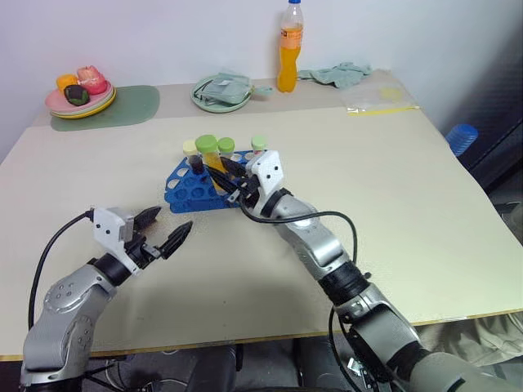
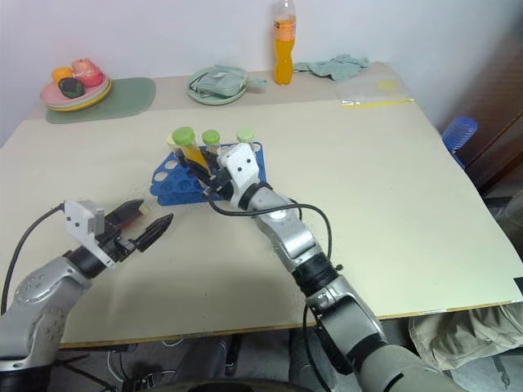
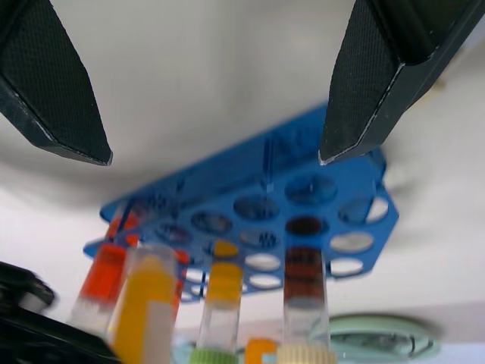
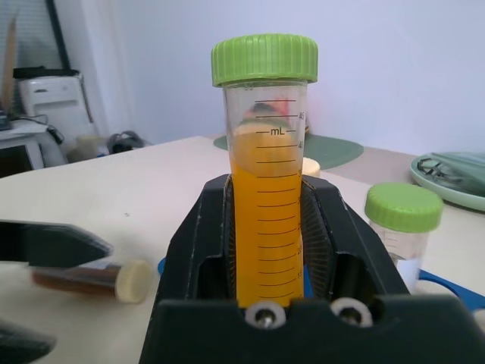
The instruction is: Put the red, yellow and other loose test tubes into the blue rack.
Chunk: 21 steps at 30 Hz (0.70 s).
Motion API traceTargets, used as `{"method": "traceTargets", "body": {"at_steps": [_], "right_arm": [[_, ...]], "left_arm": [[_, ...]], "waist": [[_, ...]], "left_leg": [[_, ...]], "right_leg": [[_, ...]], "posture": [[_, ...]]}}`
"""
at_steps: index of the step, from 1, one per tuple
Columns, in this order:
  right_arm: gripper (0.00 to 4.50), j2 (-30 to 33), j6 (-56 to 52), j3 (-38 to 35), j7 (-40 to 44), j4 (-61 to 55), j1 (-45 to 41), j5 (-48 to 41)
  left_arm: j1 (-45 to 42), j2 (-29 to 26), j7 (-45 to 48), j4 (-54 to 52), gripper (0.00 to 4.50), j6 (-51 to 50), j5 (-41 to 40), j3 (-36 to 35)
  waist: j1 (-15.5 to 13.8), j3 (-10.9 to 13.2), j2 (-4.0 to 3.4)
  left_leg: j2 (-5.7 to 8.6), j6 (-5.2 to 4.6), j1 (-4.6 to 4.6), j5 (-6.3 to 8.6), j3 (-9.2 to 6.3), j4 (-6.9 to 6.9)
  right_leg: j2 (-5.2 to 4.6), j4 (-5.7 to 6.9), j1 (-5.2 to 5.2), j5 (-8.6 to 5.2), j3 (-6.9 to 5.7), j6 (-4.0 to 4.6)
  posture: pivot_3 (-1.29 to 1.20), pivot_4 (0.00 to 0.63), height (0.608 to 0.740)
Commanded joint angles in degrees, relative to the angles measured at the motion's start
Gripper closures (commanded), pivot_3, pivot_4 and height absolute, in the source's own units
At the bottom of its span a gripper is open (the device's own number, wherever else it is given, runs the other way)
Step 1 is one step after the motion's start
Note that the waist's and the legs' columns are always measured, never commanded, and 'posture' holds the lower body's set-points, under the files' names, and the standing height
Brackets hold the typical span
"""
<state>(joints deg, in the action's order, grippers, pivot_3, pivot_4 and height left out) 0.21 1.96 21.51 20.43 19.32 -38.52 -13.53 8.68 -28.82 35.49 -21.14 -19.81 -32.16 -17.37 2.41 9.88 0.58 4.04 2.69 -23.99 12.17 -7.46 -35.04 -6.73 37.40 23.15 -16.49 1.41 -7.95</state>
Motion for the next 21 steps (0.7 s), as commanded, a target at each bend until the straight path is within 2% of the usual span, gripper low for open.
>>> {"method": "traceTargets", "body": {"at_steps": [1, 9, 21], "right_arm": [[3.78, -2.13, 4.08, -2.83, -0.40, 3.36, -1.68, 2.64], [3.78, -4.06, 6.03, -5.90, 0.78, 7.70, -1.71, 5.31], [3.78, -6.06, 7.53, -7.81, -1.90, 11.09, -2.35, 9.83]], "left_arm": [[1.27, -0.46, 0.37, -2.45, 0.00, 1.04, -0.47, -1.77], [1.12, -0.09, -0.59, -3.49, 0.00, 0.65, -0.31, -0.96], [-0.87, -0.09, -0.72, -2.86, 0.00, -0.32, -0.45, 0.01]], "waist": [[-0.05, 0.00, 0.00], [0.11, 0.00, -0.01], [0.10, 0.00, -0.01]], "left_leg": [[0.00, 0.00, 0.00, 0.00, -0.01, 0.00], [0.01, 0.01, 0.01, 0.00, -0.02, 0.03], [0.01, 0.03, 0.03, -0.01, -0.02, 0.03]], "right_leg": [[0.00, 0.00, 0.00, 0.00, 0.00, 0.00], [0.00, 0.00, 0.01, 0.00, 0.00, 0.01], [0.01, 0.03, 0.00, 0.00, 0.00, 0.01]], "posture": [[0.00, 0.150, 0.740], [0.00, 0.150, 0.740], [0.00, 0.150, 0.740]]}}
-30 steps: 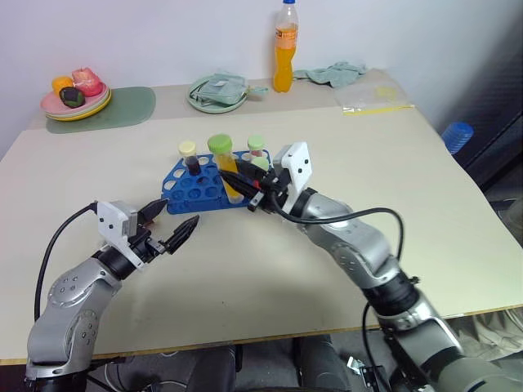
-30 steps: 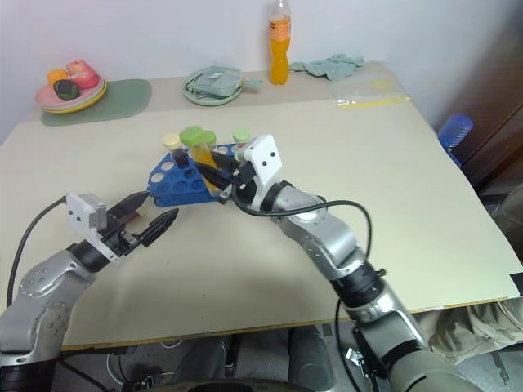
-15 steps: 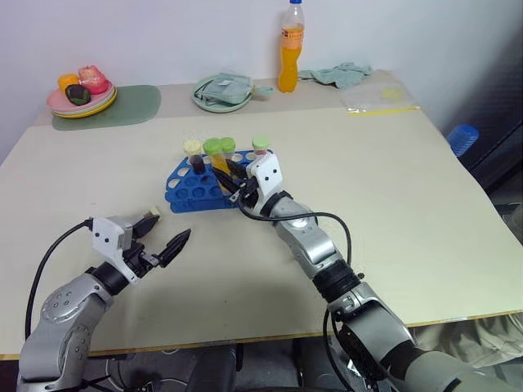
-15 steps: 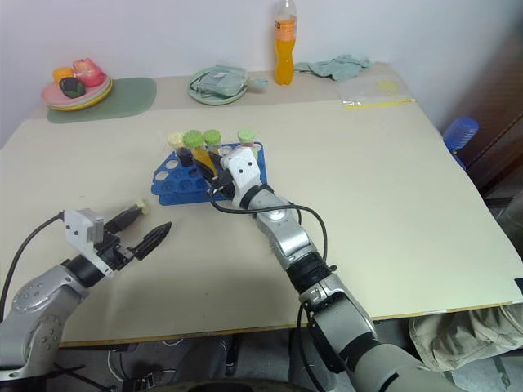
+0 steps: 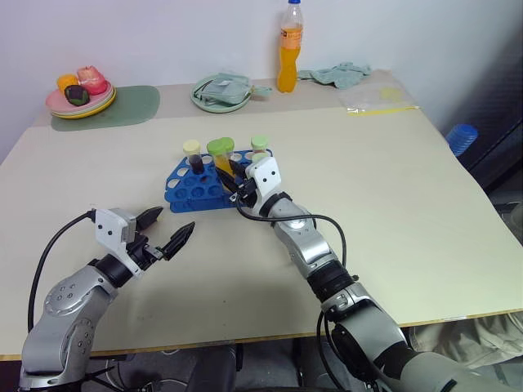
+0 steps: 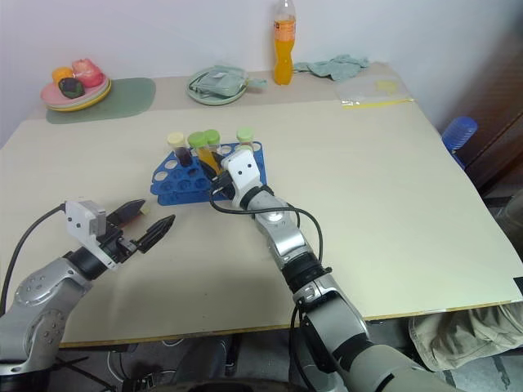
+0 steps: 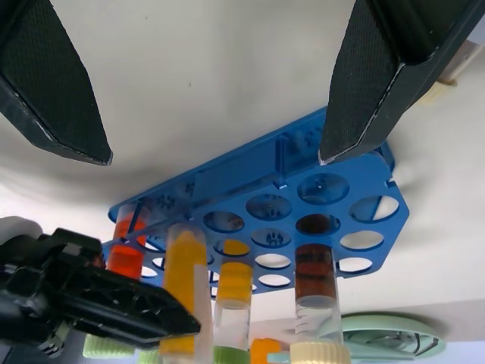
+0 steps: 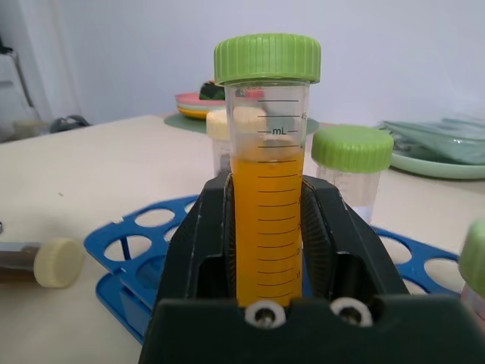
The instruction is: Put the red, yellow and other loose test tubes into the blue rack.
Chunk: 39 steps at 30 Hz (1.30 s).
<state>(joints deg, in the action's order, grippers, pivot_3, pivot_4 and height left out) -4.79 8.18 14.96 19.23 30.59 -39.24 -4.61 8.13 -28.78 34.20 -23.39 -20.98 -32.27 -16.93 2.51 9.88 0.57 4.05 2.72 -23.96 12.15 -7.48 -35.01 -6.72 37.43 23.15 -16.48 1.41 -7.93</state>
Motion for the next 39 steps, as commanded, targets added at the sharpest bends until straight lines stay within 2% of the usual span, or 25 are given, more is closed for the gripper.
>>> {"method": "traceTargets", "body": {"at_steps": [1, 2, 4, 5, 9, 10, 17, 20, 26, 30, 32, 33, 36, 39], "right_arm": [[3.78, -1.21, 1.19, -1.27, 0.05, -0.18, -1.51, 0.61], [3.78, -1.35, 0.99, -1.32, 1.02, -0.40, -1.28, 0.18], [2.74, -1.55, 0.86, -1.53, 2.09, -1.20, -0.70, -0.20], [2.37, -1.70, 1.00, -1.69, 2.31, -1.93, -0.34, -0.34], [0.26, -2.59, 1.88, -2.52, 1.44, -6.52, 0.74, -0.56], [0.03, -2.71, 1.48, -2.44, 2.00, -8.66, 1.07, -1.08], [0.03, -2.31, -10.96, -1.01, 8.17, -28.32, 2.89, -9.70], [0.03, -1.73, -17.57, -0.72, 9.00, -34.18, 2.74, -12.28], [0.03, 2.55, -26.88, -1.41, 10.69, -40.65, 2.54, -14.59], [0.03, 10.02, -31.39, -2.05, 13.97, -45.20, 4.30, -15.20], [0.03, 13.65, -33.01, -2.57, 15.67, -47.20, 5.59, -15.95], [0.03, 15.04, -33.26, -2.69, 16.28, -47.84, 6.11, -16.03], [0.03, 21.48, -34.35, -3.72, 20.08, -50.33, 9.24, -16.52], [0.03, 27.20, -35.73, -2.64, 24.39, -53.06, 11.97, -17.07]], "left_arm": [[-0.21, -0.09, 0.88, -0.21, 0.00, 1.16, -0.26, -0.47], [-0.10, -0.04, 1.17, 0.12, 0.00, 1.44, -0.20, -0.54], [0.16, 0.00, 1.82, 0.81, 0.00, 2.00, -0.15, -0.79], [0.31, -0.02, 2.11, 1.10, 0.00, 2.25, -0.18, -0.96], [0.81, -0.12, 2.70, 1.85, 0.00, 2.93, -0.18, -1.65], [0.90, -0.15, 2.48, 1.81, 0.00, 2.87, -0.26, -1.93], [-2.79, -3.95, -0.46, 0.90, 0.00, -3.51, -3.18, -5.61], [-6.07, -8.46, -0.23, 2.15, 0.00, -9.62, -5.40, -6.65], [-14.82, -18.66, 1.36, 8.15, 0.00, -16.08, -2.99, -5.21], [-21.50, -32.58, 6.08, 14.79, 0.00, -22.42, 6.21, 6.38], [-25.52, -36.80, 10.49, 18.64, 0.00, -25.22, 7.07, 10.56], [-27.91, -37.73, 12.77, 20.66, 0.00, -27.49, 6.24, 11.86], [-40.90, -40.82, 23.81, 28.00, 0.00, -34.17, 9.78, 24.08], [-51.53, -38.38, 32.31, 35.42, 0.00, -30.07, 18.80, 36.57]], "waist": [[0.01, 0.00, 0.00], [0.03, 0.00, 0.00], [0.04, 0.00, 0.00], [0.04, 0.00, 0.00], [0.04, 0.01, -0.01], [0.03, 0.01, -0.01], [-0.08, 0.01, -0.01], [-0.04, 0.00, 0.00], [-0.04, 0.01, -0.01], [-0.07, 0.02, -0.01], [0.01, 0.05, -0.05], [0.03, 0.06, -0.06], [-0.21, 0.11, 0.02], [-0.15, 0.11, 0.02]], "left_leg": [[0.00, 0.00, 0.00, 0.00, 0.00, 0.00], [0.00, 0.01, 0.00, 0.00, 0.00, 0.00], [0.00, 0.01, 0.01, 0.00, 0.00, 0.01], [0.00, 0.01, 0.00, 0.00, 0.00, 0.01], [0.00, 0.01, 0.00, 0.00, 0.00, 0.02], [0.00, 0.01, 0.00, 0.00, 0.00, 0.02], [-0.01, 0.01, 0.00, 0.00, -0.07, 0.01], [0.00, 0.01, 0.01, 0.00, -0.10, -0.01], [0.01, 0.01, 0.04, 0.00, -0.10, 0.01], [0.03, 0.00, 0.04, 0.00, -0.05, 0.03], [0.04, 0.00, 0.02, 0.00, -0.01, 0.06], [0.04, -0.01, 0.02, 0.00, 0.03, 0.08], [0.03, -0.01, -0.05, -0.01, 0.11, 0.06], [0.04, -0.02, -0.09, -0.01, 0.19, 0.00]], "right_leg": [[0.00, 0.00, 0.00, 0.00, 0.00, 0.00], [0.00, 0.01, 0.00, 0.00, 0.00, 0.00], [0.00, 0.01, 0.00, 0.00, 0.00, 0.00], [0.00, 0.01, 0.00, 0.00, 0.00, 0.00], [0.00, 0.01, 0.01, 0.00, 0.00, 0.00], [0.00, 0.01, 0.01, 0.00, 0.00, 0.00], [0.00, 0.03, 0.03, 0.00, 0.00, 0.00], [0.00, 0.02, 0.06, 0.00, -0.03, 0.00], [0.00, 0.02, 0.08, 0.00, -0.05, 0.00], [0.00, 0.01, 0.09, 0.00, -0.04, -0.01], [0.01, 0.00, 0.02, -0.01, -0.05, -0.01], [0.00, 0.00, 0.01, -0.01, -0.02, -0.02], [0.05, 0.02, 0.01, -0.02, -0.14, -0.02], [0.05, 0.02, -0.01, -0.02, -0.17, -0.03]], "posture": [[0.00, 0.150, 0.740], [0.00, 0.150, 0.740], [0.00, 0.150, 0.740], [0.00, 0.150, 0.740], [0.00, 0.150, 0.740], [0.00, 0.150, 0.740], [0.00, 0.150, 0.740], [0.00, 0.150, 0.740], [0.00, 0.150, 0.740], [0.00, 0.150, 0.740], [0.00, 0.150, 0.740], [0.00, 0.150, 0.740], [0.00, 0.150, 0.740], [0.00, 0.150, 0.740]]}}
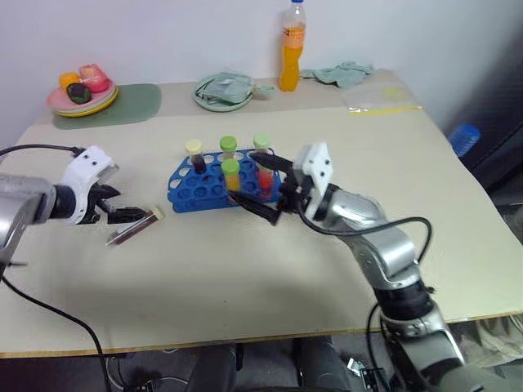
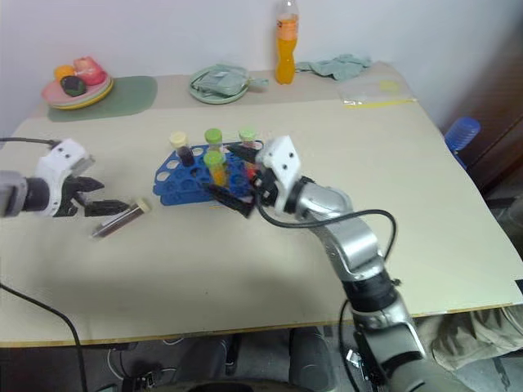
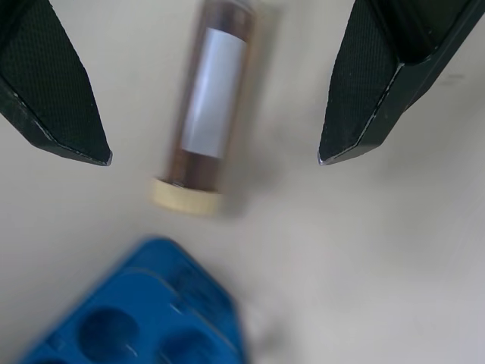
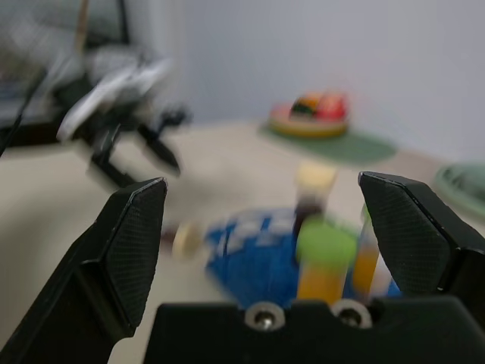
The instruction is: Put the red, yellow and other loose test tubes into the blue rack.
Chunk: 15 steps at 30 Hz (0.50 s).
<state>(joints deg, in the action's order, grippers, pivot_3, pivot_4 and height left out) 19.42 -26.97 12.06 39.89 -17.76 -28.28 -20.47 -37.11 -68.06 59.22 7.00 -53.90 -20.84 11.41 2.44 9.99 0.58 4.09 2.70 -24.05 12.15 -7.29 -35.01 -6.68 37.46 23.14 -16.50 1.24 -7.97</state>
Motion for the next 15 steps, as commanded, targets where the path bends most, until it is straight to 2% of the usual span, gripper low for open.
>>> {"method": "traceTargets", "body": {"at_steps": [1, 5, 8, 11, 15], "right_arm": [[0.03, 4.00, -0.81, 0.57, 4.47, -5.22, 1.47, -1.34], [0.03, 4.93, -1.19, 1.17, 4.66, -6.28, 2.34, -1.05], [0.03, 4.55, -1.45, 1.19, 3.75, -6.96, 2.92, -0.71], [0.00, 4.23, -1.72, 1.26, 2.57, -7.67, 3.64, -0.40], [0.00, 4.18, -1.83, 1.44, 1.58, -8.18, 4.55, -0.07]], "left_arm": [[-8.76, 1.85, 9.43, 7.30, 0.00, 4.16, 9.54, 10.94], [-14.63, 5.62, 16.17, 16.07, 0.00, 11.22, 18.69, 19.49], [-17.48, 8.67, 18.16, 22.09, 0.00, 14.64, 23.69, 22.53], [-18.64, 9.94, 20.98, 24.78, 0.87, 17.67, 26.97, 23.73], [-18.52, 10.35, 21.84, 27.69, 2.94, 20.30, 30.30, 22.90]], "waist": [[-0.02, 0.00, 0.00], [0.54, 0.01, 0.01], [0.58, 0.04, 0.07], [0.30, 0.07, 0.13], [0.11, 0.07, 0.13]], "left_leg": [[-0.01, 0.00, -0.01, 0.00, -0.01, -0.02], [-0.07, -0.02, 0.00, -0.01, 0.03, 0.00], [-0.07, -0.02, -0.02, -0.01, 0.02, -0.02], [-0.07, -0.02, -0.12, -0.01, -0.01, -0.10], [-0.06, -0.02, -0.14, -0.01, -0.02, -0.12]], "right_leg": [[0.00, 0.00, -0.01, 0.00, -0.01, -0.01], [0.05, 0.02, 0.04, -0.01, 0.01, -0.01], [0.06, 0.04, 0.05, -0.02, 0.00, 0.00], [0.05, 0.04, 0.09, -0.02, -0.01, -0.01], [0.04, 0.04, 0.09, -0.02, -0.02, -0.01]], "posture": [[0.00, 0.150, 0.740], [0.00, 0.150, 0.740], [0.00, 0.150, 0.740], [0.00, 0.150, 0.740], [0.00, 0.150, 0.740]]}}
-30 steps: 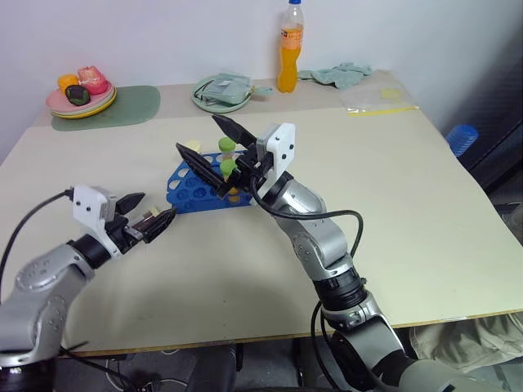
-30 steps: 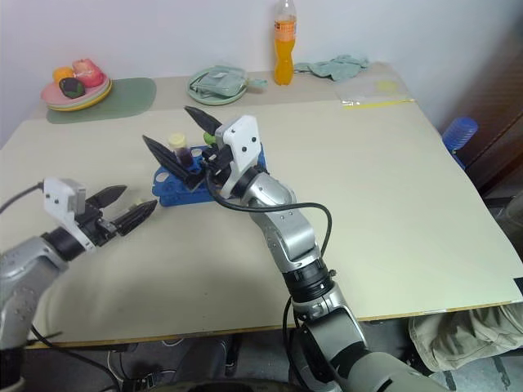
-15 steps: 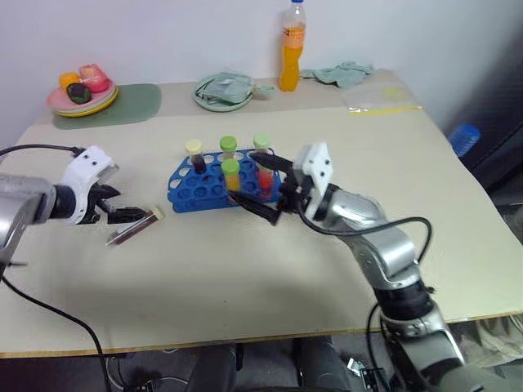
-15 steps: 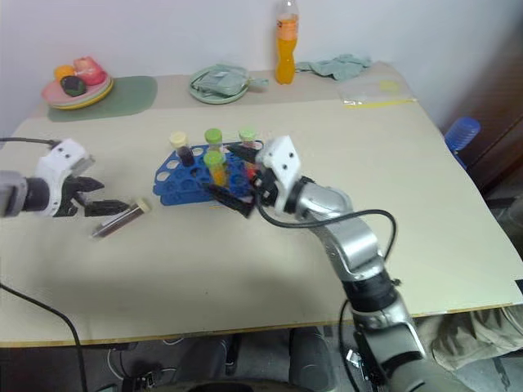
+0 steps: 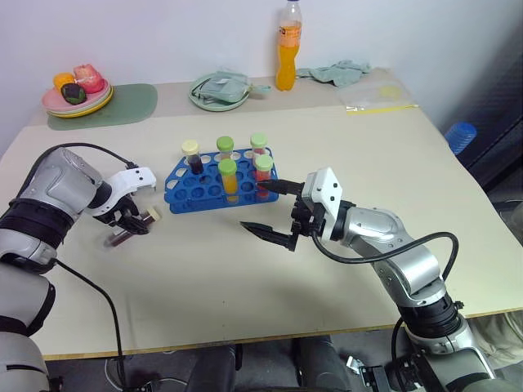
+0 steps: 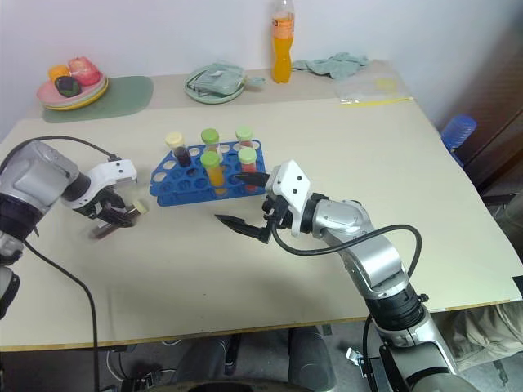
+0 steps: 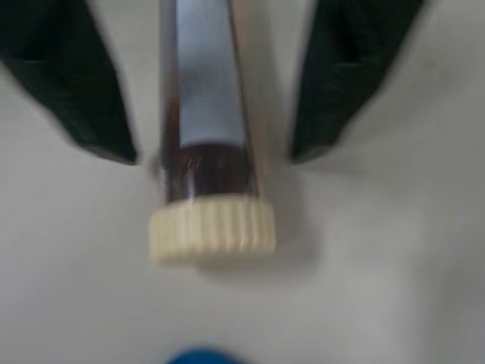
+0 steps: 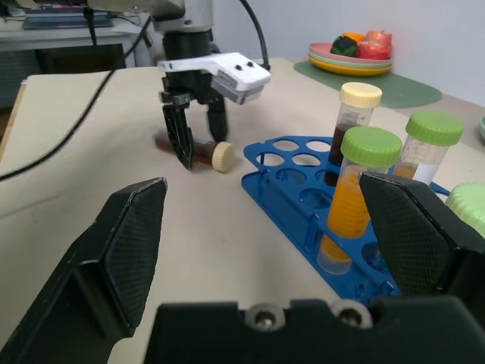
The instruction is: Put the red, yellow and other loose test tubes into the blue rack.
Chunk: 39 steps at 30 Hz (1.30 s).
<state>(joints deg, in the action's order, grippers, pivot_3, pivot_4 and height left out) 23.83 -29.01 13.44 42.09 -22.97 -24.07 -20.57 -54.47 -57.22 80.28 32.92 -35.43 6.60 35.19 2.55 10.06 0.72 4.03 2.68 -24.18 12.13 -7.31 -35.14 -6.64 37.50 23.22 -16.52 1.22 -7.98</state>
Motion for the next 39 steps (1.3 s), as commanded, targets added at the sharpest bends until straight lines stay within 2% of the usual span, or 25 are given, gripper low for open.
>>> {"method": "traceTargets", "body": {"at_steps": [1, 2, 6, 9, 10, 12, 14, 16, 18, 20, 22, 24, 26, 29, 31, 39], "right_arm": [[0.00, -0.23, 0.20, 0.09, -0.69, -2.97, 0.45, 0.12], [0.00, -0.23, 0.25, 0.14, -0.68, -2.93, 0.51, 0.21], [0.00, 0.08, 0.42, 0.16, -0.62, -2.90, 1.09, 0.33], [0.00, 0.37, 0.77, 0.07, -0.77, -2.48, 2.13, 0.62], [0.00, 0.35, 1.12, 0.04, -1.08, -2.11, 2.63, 1.03], [0.00, 0.06, 1.83, -0.13, -1.90, -1.26, 3.60, 1.96], [0.00, -0.53, 2.26, -0.24, -3.01, -0.37, 4.28, 2.78], [0.00, -1.14, 2.70, -0.29, -4.15, 0.60, 4.76, 3.55], [0.00, -1.76, 3.04, -0.27, -4.99, 1.46, 5.03, 4.05], [0.00, -2.52, 3.38, -0.12, -5.71, 2.63, 5.03, 4.48], [0.00, -3.14, 3.67, -0.04, -6.09, 3.61, 5.01, 4.88], [0.00, -3.48, 4.44, 0.26, -6.26, 4.79, 5.04, 5.79], [0.00, -3.51, 5.23, 0.54, -6.28, 5.60, 5.14, 6.63], [0.00, -3.89, 5.30, 0.48, -6.50, 5.72, 5.35, 6.98], [0.00, -4.14, 5.12, 0.38, -6.89, 5.51, 5.68, 7.14], [0.00, -4.47, 4.64, 0.10, -7.74, 4.69, 6.61, 7.45]], "left_arm": [[-1.12, -0.67, 0.81, 2.35, 3.44, 2.05, 3.29, -1.52], [-1.01, -1.07, 0.62, 2.77, 3.75, 2.31, 3.43, -2.48], [0.26, -3.57, -1.97, 4.15, 3.80, 3.13, 1.67, -8.82], [4.10, -4.38, -9.88, 4.30, 3.80, 7.43, -5.13, -21.94], [6.49, -3.61, -13.86, 2.69, 3.80, 10.29, -8.38, -28.53], [13.24, -0.60, -23.91, -4.03, 3.80, 16.42, -13.29, -41.88], [20.28, 3.37, -28.77, -13.07, 3.80, 15.69, -18.30, -51.64], [27.44, 9.09, -32.04, -24.92, 3.80, 13.30, -23.45, -57.81], [32.73, 16.14, -37.32, -37.01, 3.80, 10.72, -28.05, -60.71], [36.71, 25.10, -44.05, -48.35, 3.80, 12.50, -29.80, -59.38], [38.77, 31.82, -49.84, -55.19, 3.80, 13.27, -29.12, -56.91], [39.85, 38.53, -57.30, -58.24, 3.80, 16.48, -22.34, -50.89], [40.77, 42.47, -63.43, -57.73, 3.80, 22.32, -13.41, -44.26], [41.03, 46.15, -69.71, -54.05, 3.80, 27.61, -6.06, -39.41], [40.56, 48.63, -73.27, -51.14, 3.80, 29.75, -4.23, -38.41], [39.40, 49.93, -75.09, -44.57, 3.80, 31.01, -2.82, -36.28]], "waist": [[0.00, 0.00, 0.00], [0.00, 0.00, 0.00], [0.17, 0.01, 0.02], [0.24, 0.00, 0.03], [0.17, 0.00, 0.03], [0.02, 0.00, 0.03], [-0.18, -0.02, 0.05], [-0.31, -0.06, 0.10], [-0.64, -0.09, 0.14], [-0.97, -0.11, 0.17], [-1.67, -0.15, 0.25], [-1.85, -0.17, 0.26], [-1.91, -0.20, 0.24], [-1.83, -0.21, 0.24], [-1.68, -0.21, 0.23], [-1.82, -0.21, 0.23]], "left_leg": [[0.00, 0.00, 0.00, 0.00, -0.01, -0.01], [0.00, 0.00, 0.00, 0.00, -0.01, -0.01], [0.00, 0.00, 0.00, 0.00, -0.03, -0.02], [-0.01, -0.01, 0.00, 0.00, -0.09, -0.01], [-0.01, -0.01, 0.00, 0.00, -0.17, -0.01], [-0.01, 0.00, 0.00, 0.00, -0.30, -0.04], [0.00, 0.00, -0.01, 0.00, -0.32, -0.08], [0.01, 0.01, -0.03, 0.00, -0.35, -0.12], [-0.01, 0.01, -0.02, 0.00, -0.33, -0.12], [0.00, 0.01, -0.06, 0.00, -0.36, -0.15], [0.03, 0.02, -0.06, 0.00, -0.31, -0.21], [0.07, 0.03, -0.06, 0.00, -0.32, -0.26], [0.11, 0.03, 0.02, 0.00, -0.23, -0.26], [0.12, 0.03, 0.13, 0.00, -0.03, -0.23], [0.10, 0.02, 0.16, 0.00, 0.01, -0.19], [0.12, 0.02, 0.16, 0.01, 0.00, -0.22]], "right_leg": [[0.00, 0.01, 0.00, 0.00, 0.00, 0.00], [0.00, 0.01, 0.00, 0.00, 0.00, 0.00], [0.00, 0.03, 0.01, 0.00, -0.02, 0.00], [-0.01, 0.06, 0.03, 0.00, -0.01, 0.00], [-0.02, 0.07, 0.04, 0.00, -0.01, 0.00], [-0.07, 0.11, 0.06, 0.00, -0.01, 0.00], [-0.15, 0.11, 0.04, 0.01, 0.01, 0.00], [-0.18, 0.11, 0.01, 0.01, 0.00, 0.00], [-0.22, 0.10, 0.00, 0.01, 0.04, 0.00], [-0.21, 0.11, 0.01, 0.02, 0.02, 0.01], [-0.21, 0.11, -0.01, 0.03, 0.06, 0.01], [-0.19, 0.13, -0.02, 0.03, 0.04, 0.01], [-0.19, 0.15, -0.08, 0.04, 0.07, 0.01], [-0.18, 0.10, -0.18, 0.04, 0.08, 0.02], [-0.14, 0.10, -0.17, 0.03, 0.09, 0.02], [-0.15, 0.10, -0.19, 0.03, 0.08, 0.01]], "posture": [[0.00, 0.150, 0.740], [0.00, 0.150, 0.740], [0.00, 0.150, 0.740], [0.00, 0.150, 0.740], [0.00, 0.150, 0.740], [0.00, 0.150, 0.740], [0.00, 0.150, 0.740], [0.00, 0.150, 0.740], [0.00, 0.150, 0.740], [0.00, 0.150, 0.740], [0.00, 0.150, 0.740], [0.00, 0.150, 0.740], [0.00, 0.150, 0.740], [0.00, 0.150, 0.740], [0.00, 0.150, 0.740], [0.00, 0.150, 0.740]]}}
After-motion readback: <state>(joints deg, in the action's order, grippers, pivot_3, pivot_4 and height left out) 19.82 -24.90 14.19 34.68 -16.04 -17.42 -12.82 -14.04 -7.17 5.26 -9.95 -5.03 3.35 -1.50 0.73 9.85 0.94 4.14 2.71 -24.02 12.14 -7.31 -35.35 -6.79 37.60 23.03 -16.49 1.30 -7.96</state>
